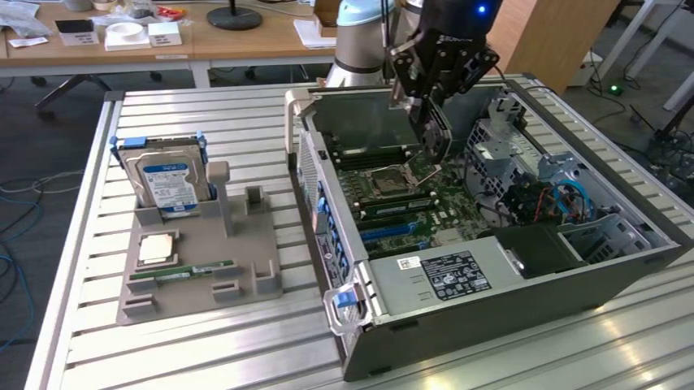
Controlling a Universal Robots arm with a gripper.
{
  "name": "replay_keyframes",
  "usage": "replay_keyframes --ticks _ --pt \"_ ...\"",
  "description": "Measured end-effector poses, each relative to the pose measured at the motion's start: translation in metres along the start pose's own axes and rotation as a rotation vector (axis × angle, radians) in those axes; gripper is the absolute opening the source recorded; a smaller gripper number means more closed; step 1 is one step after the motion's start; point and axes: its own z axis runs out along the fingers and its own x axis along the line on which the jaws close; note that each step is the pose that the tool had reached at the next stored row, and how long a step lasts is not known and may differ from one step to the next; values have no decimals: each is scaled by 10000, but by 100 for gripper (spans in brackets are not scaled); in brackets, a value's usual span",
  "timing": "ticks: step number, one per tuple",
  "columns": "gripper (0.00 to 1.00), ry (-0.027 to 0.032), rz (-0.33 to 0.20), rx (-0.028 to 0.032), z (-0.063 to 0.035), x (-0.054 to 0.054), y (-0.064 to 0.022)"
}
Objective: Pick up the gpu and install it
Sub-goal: 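Pick up the gpu and move the gpu toward the slot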
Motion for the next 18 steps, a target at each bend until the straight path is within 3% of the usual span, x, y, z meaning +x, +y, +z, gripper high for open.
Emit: replay_keyframes --ticks 18 --pt "27 0 1 0 11 -230 13"
